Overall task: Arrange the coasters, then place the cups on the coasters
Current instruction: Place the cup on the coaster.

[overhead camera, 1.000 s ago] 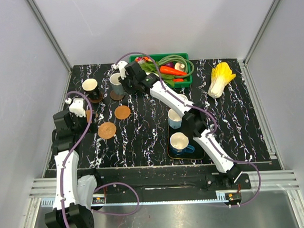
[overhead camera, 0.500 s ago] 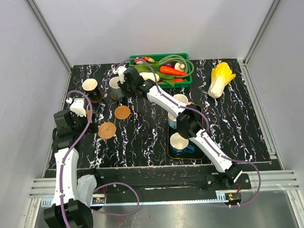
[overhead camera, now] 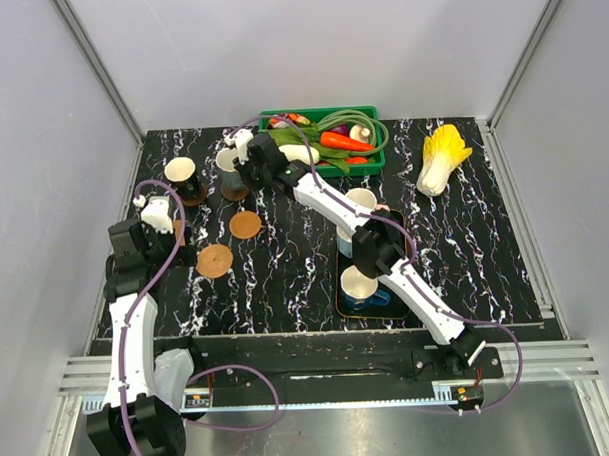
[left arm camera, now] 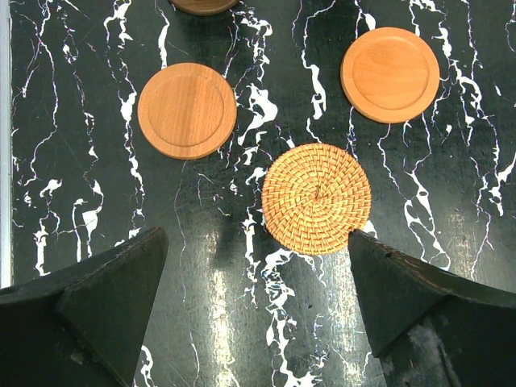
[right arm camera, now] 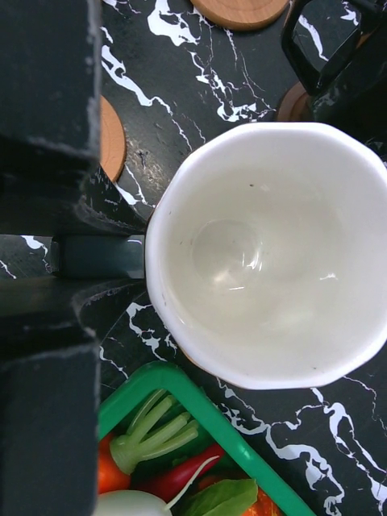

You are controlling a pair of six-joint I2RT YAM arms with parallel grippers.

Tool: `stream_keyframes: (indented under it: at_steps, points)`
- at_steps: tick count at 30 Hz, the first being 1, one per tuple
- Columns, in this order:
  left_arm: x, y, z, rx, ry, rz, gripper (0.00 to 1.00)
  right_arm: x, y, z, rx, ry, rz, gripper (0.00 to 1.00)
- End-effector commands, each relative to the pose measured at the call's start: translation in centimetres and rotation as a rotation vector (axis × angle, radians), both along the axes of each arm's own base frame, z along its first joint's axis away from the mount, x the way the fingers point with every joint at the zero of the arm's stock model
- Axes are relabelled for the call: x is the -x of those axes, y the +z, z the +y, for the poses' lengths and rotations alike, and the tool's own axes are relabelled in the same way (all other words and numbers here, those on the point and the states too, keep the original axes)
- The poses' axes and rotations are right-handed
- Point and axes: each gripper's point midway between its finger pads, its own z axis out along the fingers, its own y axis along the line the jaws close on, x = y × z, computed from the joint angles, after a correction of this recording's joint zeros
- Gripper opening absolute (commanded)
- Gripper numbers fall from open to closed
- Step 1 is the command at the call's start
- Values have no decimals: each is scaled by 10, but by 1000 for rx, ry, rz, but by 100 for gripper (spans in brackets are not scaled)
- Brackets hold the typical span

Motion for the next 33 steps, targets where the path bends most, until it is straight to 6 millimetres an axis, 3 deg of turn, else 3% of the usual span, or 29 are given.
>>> stream_keyframes:
  at_steps: [1, 13, 18, 33]
  points:
    - [-10, 13, 1, -12, -15, -56, 99, -16, 78, 19, -163, -1, -180, 0]
    - [-10, 13, 2, -13, -13, -56, 99, -16, 67, 22, -162, 2, -162, 1]
    - [-11, 13, 2, -15, -14, -59, 99, -16, 65, 22, -159, 3, -161, 10]
    - [-11, 13, 2, -19, -13, -60, 99, -14, 70, 21, -160, 3, -161, 25]
